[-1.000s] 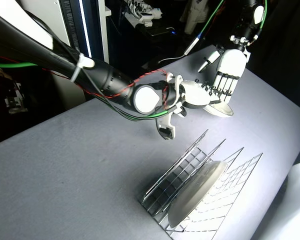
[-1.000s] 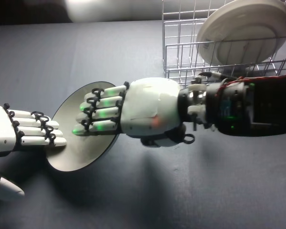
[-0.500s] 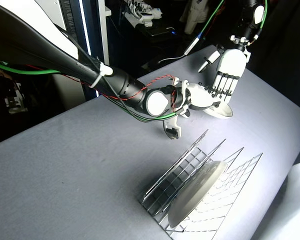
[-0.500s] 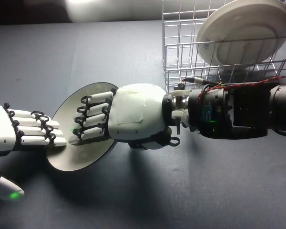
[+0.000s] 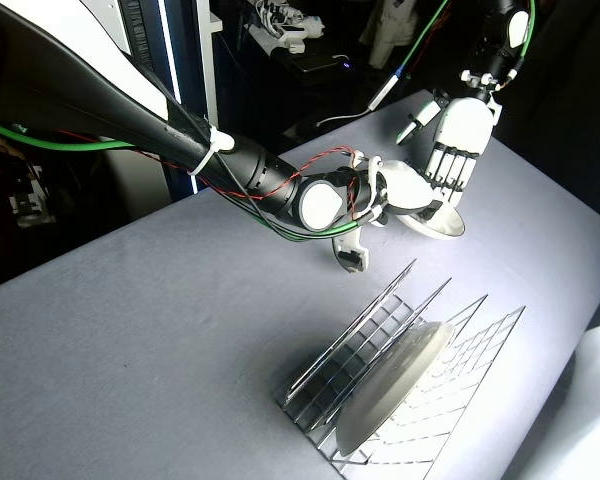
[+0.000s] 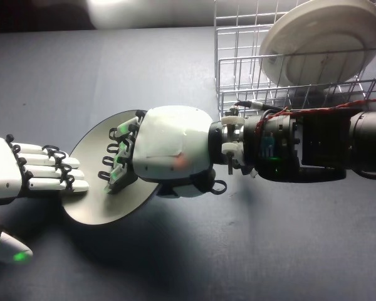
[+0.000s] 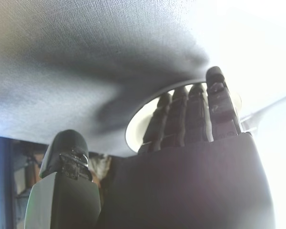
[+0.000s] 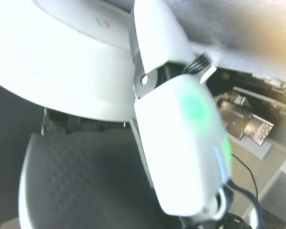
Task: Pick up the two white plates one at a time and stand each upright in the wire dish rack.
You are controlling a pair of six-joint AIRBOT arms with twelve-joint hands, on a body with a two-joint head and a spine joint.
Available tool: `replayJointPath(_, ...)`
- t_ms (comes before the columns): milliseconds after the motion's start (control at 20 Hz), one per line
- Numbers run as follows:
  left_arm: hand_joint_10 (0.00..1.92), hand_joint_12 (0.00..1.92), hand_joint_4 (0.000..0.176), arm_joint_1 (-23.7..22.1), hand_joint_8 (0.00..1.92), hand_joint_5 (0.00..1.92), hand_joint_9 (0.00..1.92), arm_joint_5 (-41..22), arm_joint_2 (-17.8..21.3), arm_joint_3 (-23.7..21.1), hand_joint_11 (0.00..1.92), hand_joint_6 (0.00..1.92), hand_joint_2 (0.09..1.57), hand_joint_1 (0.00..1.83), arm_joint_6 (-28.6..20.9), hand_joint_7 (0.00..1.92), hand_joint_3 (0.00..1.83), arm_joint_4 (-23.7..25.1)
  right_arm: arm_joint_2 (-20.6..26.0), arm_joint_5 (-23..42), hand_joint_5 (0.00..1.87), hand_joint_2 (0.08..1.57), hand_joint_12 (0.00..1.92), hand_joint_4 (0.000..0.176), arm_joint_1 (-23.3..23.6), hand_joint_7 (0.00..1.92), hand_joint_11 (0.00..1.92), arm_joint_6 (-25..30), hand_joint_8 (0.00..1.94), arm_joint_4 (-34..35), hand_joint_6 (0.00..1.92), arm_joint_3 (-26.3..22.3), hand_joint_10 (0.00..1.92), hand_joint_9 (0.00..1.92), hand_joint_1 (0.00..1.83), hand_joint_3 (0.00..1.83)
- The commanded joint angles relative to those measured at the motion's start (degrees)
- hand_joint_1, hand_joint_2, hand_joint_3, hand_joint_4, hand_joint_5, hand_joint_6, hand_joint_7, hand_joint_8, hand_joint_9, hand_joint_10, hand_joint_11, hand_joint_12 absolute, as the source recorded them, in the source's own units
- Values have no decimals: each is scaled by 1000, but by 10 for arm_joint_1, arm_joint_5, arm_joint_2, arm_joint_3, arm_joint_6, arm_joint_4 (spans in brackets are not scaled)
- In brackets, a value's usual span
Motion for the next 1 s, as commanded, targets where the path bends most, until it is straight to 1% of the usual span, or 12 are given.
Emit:
replayJointPath(0, 0, 0, 0, 4, 0, 38, 0, -12, -12, -3, 0, 1, 1160, 0, -2, 19, 3, 23, 2, 22, 953, 1074, 1405, 0, 0, 1085, 838, -3, 549, 8, 887, 2, 909, 1016, 1467, 4)
replayJointPath(50, 0, 0, 0, 4, 0, 38, 0, -12, -12, -3, 0, 2, 1166, 0, -2, 15, 5, 23, 2, 22, 973, 1075, 1456, 0, 0, 1064, 887, -3, 634, 8, 894, 2, 925, 1019, 1486, 0)
replayJointPath(100, 0, 0, 0, 5, 0, 45, 0, -12, -12, -3, 0, 5, 1165, 0, -2, 16, 4, 23, 2, 22, 993, 1061, 1154, 0, 0, 1092, 956, -3, 684, 8, 888, 2, 951, 1085, 1411, 2)
replayJointPath(150, 0, 0, 0, 5, 0, 38, 0, -12, -12, -3, 0, 2, 1160, 0, -2, 16, 2, 23, 2, 21, 985, 1064, 1046, 0, 0, 1088, 1021, -3, 733, 8, 878, 3, 975, 1094, 1395, 0)
replayJointPath(200, 0, 0, 0, 6, 3, 42, 0, -12, -12, -3, 0, 4, 1169, 0, -2, 16, 6, 23, 2, 21, 989, 1065, 1010, 0, 0, 1089, 1019, -3, 725, 8, 907, 3, 978, 1081, 1389, 0)
replayJointPath(300, 9, 5, 0, 4, 18, 81, 24, -12, -12, -3, 10, 19, 1175, 0, -2, 56, 8, 23, 3, 22, 971, 1067, 989, 0, -1, 1084, 1030, -4, 730, 8, 939, 3, 969, 1084, 1389, 0)
replayJointPath(400, 1, 0, 0, -1, 8, 69, 6, -12, -9, -3, 0, 10, 1156, 0, -2, 41, 0, 23, 3, 22, 994, 1062, 991, 0, -1, 1119, 1014, -4, 666, 8, 911, 3, 989, 1067, 1389, 0)
replayJointPath(550, 0, 0, 0, -15, 0, 46, 0, -14, -4, -4, 0, 0, 1154, 0, -3, 12, 0, 23, 3, 26, 983, 1063, 1019, 0, -1, 1120, 1009, -5, 654, 8, 922, 3, 1003, 1065, 1389, 0)
replayJointPath(600, 0, 0, 0, -18, 4, 59, 0, -14, -3, -4, 0, 6, 1154, 0, -4, 22, 0, 23, 3, 30, 957, 1069, 1002, 0, 0, 1106, 1014, -5, 652, 9, 990, 3, 985, 1073, 1387, 0)
replayJointPath(750, 0, 0, 0, -19, 7, 71, 0, -15, 1, -5, 0, 10, 1160, 0, -4, 29, 0, 23, 4, 50, 990, 1064, 989, 0, 6, 1105, 1007, -5, 648, 20, 950, 2, 978, 1071, 1388, 0)
replayJointPath(850, 0, 0, 0, -28, 5, 64, 0, -15, 4, -5, 0, 3, 1160, 0, -7, 33, 0, 22, 15, 60, 995, 1069, 987, 0, 14, 1084, 994, -6, 679, 34, 966, -4, 996, 1049, 1386, 0)
replayJointPath(950, 0, 0, 0, -45, 3, 57, 0, -17, 8, -5, 0, 0, 1159, 0, -10, 29, 0, 22, 26, 62, 1004, 1065, 987, 0, 19, 1098, 1004, -9, 661, 50, 943, -14, 989, 1056, 1388, 0)
